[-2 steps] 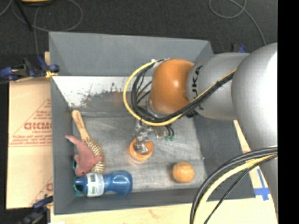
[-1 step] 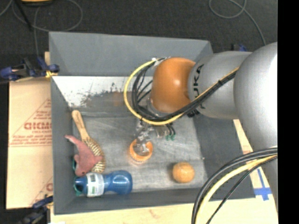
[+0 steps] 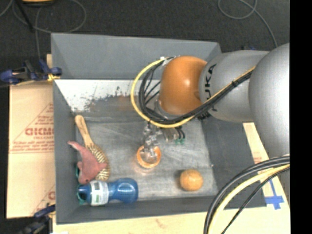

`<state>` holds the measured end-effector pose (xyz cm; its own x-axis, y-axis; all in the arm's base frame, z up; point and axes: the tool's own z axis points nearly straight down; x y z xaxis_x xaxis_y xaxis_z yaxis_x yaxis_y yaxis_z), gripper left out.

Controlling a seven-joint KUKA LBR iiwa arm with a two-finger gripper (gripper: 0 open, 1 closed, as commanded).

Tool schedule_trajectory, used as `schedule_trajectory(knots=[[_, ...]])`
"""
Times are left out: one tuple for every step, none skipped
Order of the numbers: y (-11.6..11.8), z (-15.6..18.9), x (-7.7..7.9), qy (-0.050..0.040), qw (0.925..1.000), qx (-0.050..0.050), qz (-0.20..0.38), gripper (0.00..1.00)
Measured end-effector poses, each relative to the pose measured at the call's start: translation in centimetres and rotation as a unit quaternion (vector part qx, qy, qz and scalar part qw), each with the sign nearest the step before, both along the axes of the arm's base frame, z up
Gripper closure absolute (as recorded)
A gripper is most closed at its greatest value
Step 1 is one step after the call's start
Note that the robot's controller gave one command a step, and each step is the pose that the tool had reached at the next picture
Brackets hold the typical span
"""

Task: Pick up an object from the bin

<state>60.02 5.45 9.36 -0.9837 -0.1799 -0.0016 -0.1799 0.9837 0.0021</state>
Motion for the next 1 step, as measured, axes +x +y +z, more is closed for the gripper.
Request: schedule_trajectory(knots=[[0.00, 1.47, 0.15, -0.0023, 1.0000, 0.000, 0.000, 1.00]])
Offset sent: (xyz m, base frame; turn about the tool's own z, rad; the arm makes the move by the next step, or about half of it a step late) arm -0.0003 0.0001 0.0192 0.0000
